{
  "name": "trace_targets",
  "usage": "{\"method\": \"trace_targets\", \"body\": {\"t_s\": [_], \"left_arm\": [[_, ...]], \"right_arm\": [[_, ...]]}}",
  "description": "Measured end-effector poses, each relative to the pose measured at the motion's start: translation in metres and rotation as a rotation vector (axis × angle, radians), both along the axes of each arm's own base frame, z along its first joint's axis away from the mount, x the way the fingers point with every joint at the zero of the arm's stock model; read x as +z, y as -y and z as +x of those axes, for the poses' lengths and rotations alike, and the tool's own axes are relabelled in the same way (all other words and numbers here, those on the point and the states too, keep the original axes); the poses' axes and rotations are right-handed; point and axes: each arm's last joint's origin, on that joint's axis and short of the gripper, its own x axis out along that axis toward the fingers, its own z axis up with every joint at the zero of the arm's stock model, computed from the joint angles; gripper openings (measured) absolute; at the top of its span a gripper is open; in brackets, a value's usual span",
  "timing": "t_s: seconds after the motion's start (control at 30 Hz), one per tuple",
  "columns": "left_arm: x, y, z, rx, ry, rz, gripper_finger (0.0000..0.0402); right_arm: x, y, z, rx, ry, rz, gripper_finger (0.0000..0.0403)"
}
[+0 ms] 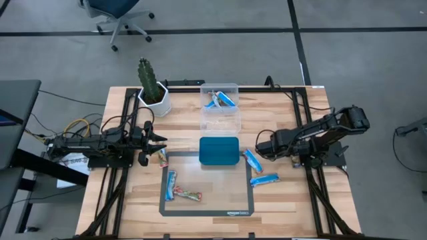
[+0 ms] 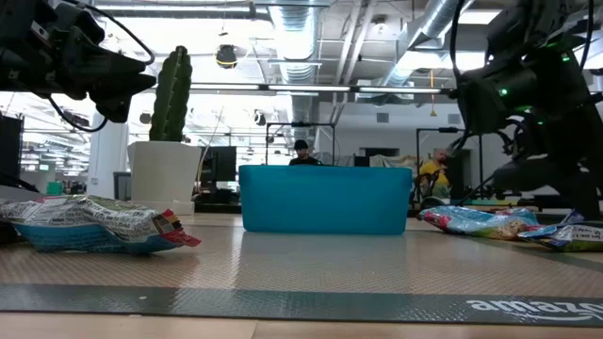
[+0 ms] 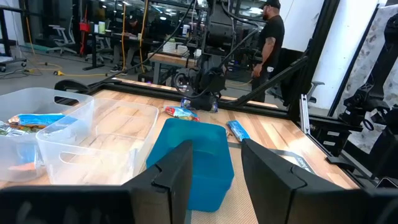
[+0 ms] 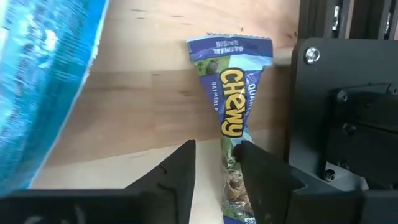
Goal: Pick and place Granola Bars by type
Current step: Put the blue granola bar into the bottom transparent bin
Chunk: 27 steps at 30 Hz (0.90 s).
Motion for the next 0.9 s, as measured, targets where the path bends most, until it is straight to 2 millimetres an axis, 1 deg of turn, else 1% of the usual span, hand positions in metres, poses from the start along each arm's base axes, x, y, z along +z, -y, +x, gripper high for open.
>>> {"method": "trace_targets", "body": {"t_s": [0.13,0.23,0.33,0.57,0.7,0.9], "left_arm": [[0.000,0.000,0.000,0.000,0.000,0.000,0.0129],[0.000,0.000,0.000,-0.001,0.000,0.000,0.0129],[0.000,0.000,0.000,0.000,0.000,0.000,0.0129],[0.000,0.000,0.000,0.000,0.000,0.000,0.0129],[0.000,0.000,0.000,0.000,0.000,0.000,0.0129],[0.000,0.000,0.000,-0.001,0.000,0.000,0.0129]], "right_arm": [[-0.006,-0.001,0.001,0.008,-0.033,0.004,0.0109],[-0.013,-0.002,0.002,-0.006,-0.071,0.016,0.0093],[-0.017,-0.004,0.004,-0.006,-0.080,0.023,0.0069],[-0.015,-0.008,0.005,-0.011,-0.055,0.011,0.0006],[-0.014,-0.008,0.011,0.011,-0.010,0.022,0.0006],[-0.010,-0.009,0.029,0.031,0.123,0.015,0.0001]]}}
